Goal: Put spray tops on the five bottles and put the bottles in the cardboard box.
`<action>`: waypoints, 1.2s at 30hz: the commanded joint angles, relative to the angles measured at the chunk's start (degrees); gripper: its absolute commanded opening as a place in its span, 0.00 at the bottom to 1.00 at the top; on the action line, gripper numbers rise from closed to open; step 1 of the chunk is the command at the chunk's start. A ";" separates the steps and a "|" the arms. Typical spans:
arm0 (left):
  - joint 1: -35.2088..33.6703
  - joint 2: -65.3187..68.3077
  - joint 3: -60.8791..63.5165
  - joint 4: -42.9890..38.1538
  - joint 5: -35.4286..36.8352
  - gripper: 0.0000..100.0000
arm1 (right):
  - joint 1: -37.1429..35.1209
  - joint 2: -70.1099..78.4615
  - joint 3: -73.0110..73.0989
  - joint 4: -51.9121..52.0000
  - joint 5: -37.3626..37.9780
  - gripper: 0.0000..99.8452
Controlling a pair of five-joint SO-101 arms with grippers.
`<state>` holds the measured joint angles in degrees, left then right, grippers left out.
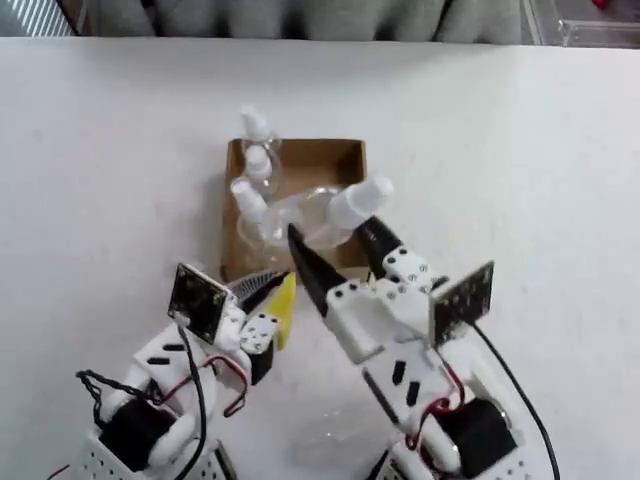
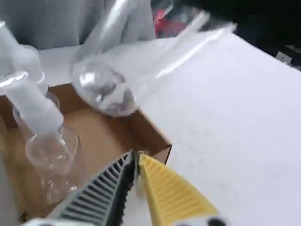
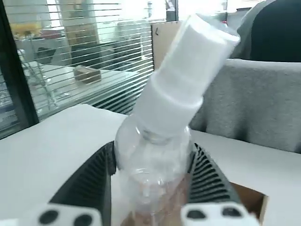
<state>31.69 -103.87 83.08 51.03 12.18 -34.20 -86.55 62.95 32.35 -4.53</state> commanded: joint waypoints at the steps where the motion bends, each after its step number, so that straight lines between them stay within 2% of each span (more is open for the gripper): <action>1: -6.55 -0.66 -0.97 8.00 -0.62 0.02 | 5.93 7.34 -2.64 -6.90 2.55 0.01; 3: -13.67 -0.66 -0.97 8.35 -1.41 0.02 | 8.22 11.47 -2.64 -10.07 2.73 0.01; 8: -34.07 -0.66 0.97 8.35 -10.64 0.02 | 12.35 22.46 -2.64 -17.45 2.73 0.01; 12: -41.54 -0.66 4.75 8.18 -12.92 0.02 | 14.55 31.96 -2.73 -25.36 2.81 0.01; 18: -41.98 -0.66 13.98 5.01 -13.19 0.02 | 17.54 46.46 -3.08 -36.88 2.90 0.01; 23: -42.51 -0.57 13.98 4.66 -13.19 0.02 | 17.63 57.10 -4.13 -45.32 2.90 0.01; 36: -42.51 -0.57 13.98 6.59 -13.27 0.02 | 18.68 80.84 -22.15 -45.76 2.90 0.01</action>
<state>-10.24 -103.78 97.14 57.45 -0.57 -16.35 -7.87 46.68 -12.04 -2.24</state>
